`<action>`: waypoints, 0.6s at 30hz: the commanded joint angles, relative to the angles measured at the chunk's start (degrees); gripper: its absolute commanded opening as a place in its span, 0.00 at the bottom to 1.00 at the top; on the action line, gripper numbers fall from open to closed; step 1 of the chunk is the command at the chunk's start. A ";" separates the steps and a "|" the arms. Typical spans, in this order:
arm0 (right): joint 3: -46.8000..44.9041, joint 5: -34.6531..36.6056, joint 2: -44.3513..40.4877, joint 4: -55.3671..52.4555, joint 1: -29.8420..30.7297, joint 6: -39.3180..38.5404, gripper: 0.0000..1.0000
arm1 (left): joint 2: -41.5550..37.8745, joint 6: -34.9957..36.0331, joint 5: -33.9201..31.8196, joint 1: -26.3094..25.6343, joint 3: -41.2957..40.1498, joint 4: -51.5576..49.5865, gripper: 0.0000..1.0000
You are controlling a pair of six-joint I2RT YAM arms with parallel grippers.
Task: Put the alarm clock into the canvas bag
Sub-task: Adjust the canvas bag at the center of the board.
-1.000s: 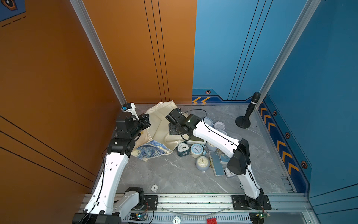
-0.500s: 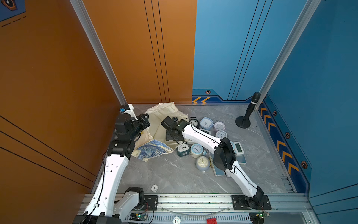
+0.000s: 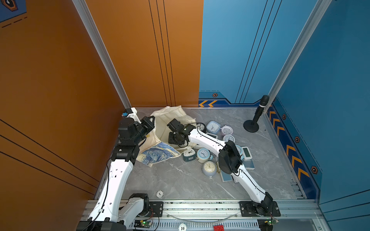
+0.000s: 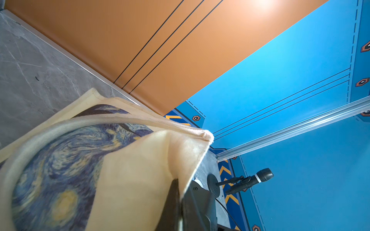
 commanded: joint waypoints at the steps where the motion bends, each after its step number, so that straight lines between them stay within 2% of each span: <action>1: -3.57 -1.95 -5.19 3.81 -0.72 -0.46 0.25 | -2.09 -2.86 1.98 0.96 0.10 4.76 0.00; 5: -6.81 -1.67 -10.71 3.91 -1.58 -1.80 0.02 | -2.73 -2.84 1.64 2.00 -0.11 4.03 0.00; 6: -7.61 -1.38 -12.09 3.92 -1.71 -2.07 0.00 | -2.78 -2.90 1.59 2.23 -0.28 3.96 0.00; 15: -14.78 0.90 -26.98 4.67 -2.89 -5.23 0.00 | -3.49 -4.74 0.76 3.51 -3.20 5.37 0.00; 18: -15.81 4.72 -30.13 -0.40 -3.67 -6.95 0.00 | -3.67 -5.34 0.63 3.77 -3.77 5.71 0.00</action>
